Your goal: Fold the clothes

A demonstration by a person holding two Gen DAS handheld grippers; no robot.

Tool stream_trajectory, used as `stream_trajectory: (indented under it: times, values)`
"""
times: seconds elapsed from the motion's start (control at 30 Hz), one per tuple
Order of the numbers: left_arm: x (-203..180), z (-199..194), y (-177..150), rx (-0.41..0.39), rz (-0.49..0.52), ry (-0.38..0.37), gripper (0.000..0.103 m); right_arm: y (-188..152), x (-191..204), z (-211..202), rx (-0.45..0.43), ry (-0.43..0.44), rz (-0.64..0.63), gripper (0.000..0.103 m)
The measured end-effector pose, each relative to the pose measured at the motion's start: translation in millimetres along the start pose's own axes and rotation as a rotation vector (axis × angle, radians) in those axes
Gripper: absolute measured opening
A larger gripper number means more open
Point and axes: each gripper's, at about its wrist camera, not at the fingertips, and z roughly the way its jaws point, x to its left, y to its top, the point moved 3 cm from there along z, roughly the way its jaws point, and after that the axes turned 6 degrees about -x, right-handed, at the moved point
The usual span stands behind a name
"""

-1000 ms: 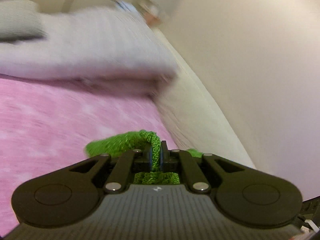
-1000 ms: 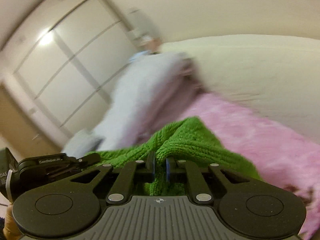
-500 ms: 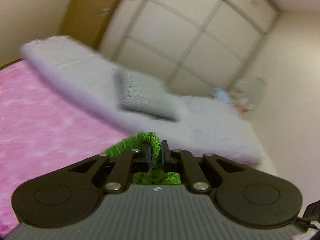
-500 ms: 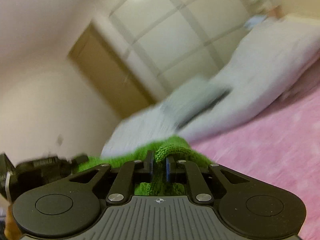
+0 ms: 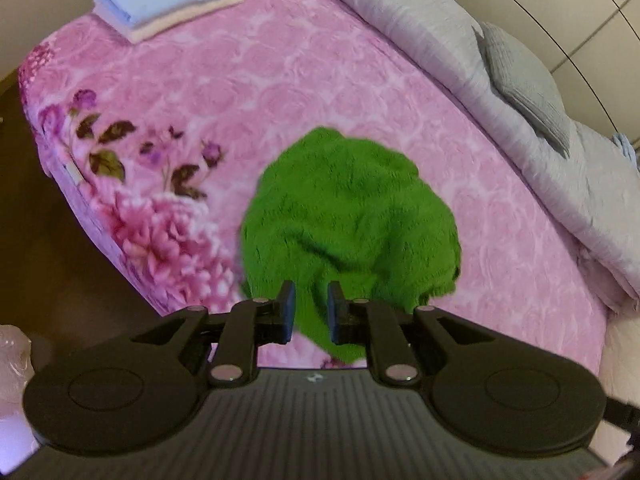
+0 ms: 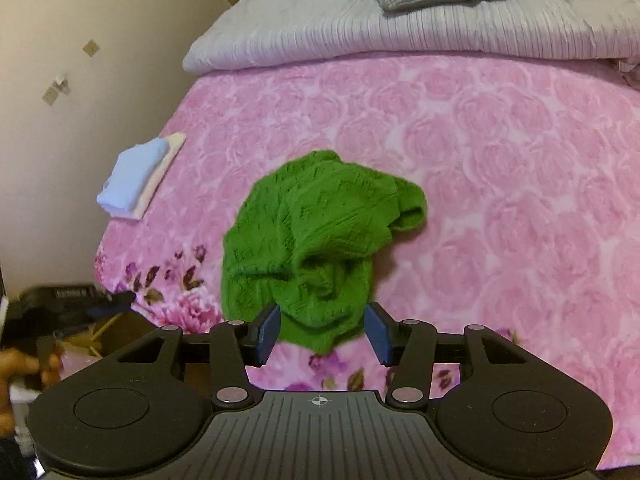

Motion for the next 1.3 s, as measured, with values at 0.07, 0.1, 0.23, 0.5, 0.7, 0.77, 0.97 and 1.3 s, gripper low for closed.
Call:
stream_trajectory:
  times: [0.07,0.1,0.23,0.5,0.7,0.77,0.97,1.3]
  values:
    - [-1,6,-7,0.006,0.034,-0.015,0.011,-7,5,-1,0.011,-0.009,-0.011,0.051]
    - [-5,4,-12,0.001,0.056,-0.019,0.011,-9,8,-2,0.013,-0.013,-0.017,0.051]
    - [-22,-4,-31,-0.010,0.129,-0.049,0.014,-28,16,-11,0.022,-0.024,-0.031,0.051]
    - [-33,-27,-88,0.002,0.186,-0.064,0.014,-74,-8,-54,0.018,-0.030,0.004,0.051]
    - [-31,-58,-123,0.003,0.225,-0.027,0.014,-107,-13,-72,0.018,-0.030,0.032,0.051]
    - [-32,-67,-127,-0.012,0.246,-0.016,0.015,-113,-9,-77,0.014,-0.021,0.027,0.051]
    - [-26,-70,-115,-0.031,0.288,-0.028,0.018,-116,5,-84,-0.016,-0.012,0.006,0.051]
    - [-5,-45,-69,-0.015,0.366,-0.091,0.018,-101,23,-46,-0.036,-0.080,0.073,0.051]
